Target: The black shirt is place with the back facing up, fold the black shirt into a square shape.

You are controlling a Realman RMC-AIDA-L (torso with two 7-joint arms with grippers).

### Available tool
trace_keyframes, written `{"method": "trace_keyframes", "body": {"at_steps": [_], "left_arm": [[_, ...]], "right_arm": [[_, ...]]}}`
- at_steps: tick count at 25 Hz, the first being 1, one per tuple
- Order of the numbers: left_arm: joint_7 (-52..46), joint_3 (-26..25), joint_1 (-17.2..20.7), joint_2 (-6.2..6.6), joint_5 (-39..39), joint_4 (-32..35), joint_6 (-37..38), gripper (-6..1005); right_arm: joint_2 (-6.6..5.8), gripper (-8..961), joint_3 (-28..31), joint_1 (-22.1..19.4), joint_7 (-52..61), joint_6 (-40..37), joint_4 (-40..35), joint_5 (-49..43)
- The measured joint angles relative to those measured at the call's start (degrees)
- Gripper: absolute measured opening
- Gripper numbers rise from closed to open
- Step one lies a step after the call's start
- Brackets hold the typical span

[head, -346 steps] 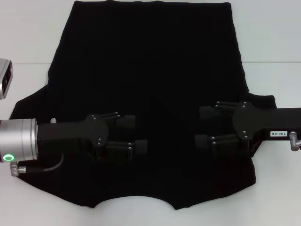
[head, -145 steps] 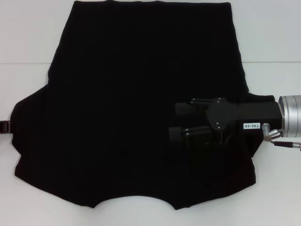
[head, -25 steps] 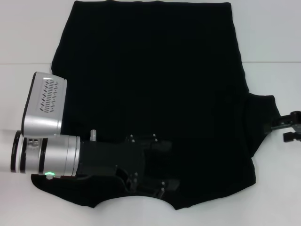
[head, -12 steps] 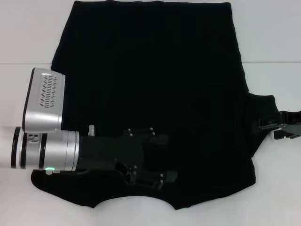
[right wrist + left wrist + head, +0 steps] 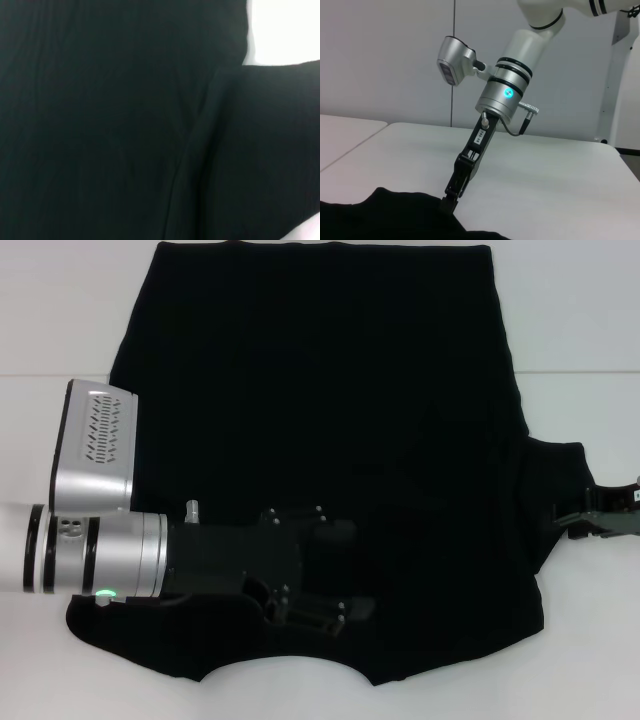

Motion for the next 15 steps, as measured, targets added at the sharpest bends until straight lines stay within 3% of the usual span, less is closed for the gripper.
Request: {"method": "trace_keyframes", "body": {"at_steps": [1, 12, 15], "left_arm": [[-0.02, 0.0, 0.0, 0.01, -0.01, 0.0, -0.12, 918], [-0.16, -0.06, 0.01, 0.01, -0.09, -0.04, -0.44, 918], [-0.21, -0.18, 0.02, 0.03, -0.13, -0.02, -0.44, 918]], "right_arm": [[0.1, 496, 0.0, 0.09, 0.0, 0.5, 0.06, 0.01], [1.02, 286, -2.24, 1.03, -0.14, 4.42, 0.97, -0.06], [0.96, 161, -2.37, 0.74, -0.28, 3.76, 0.41, -0.08]]}}
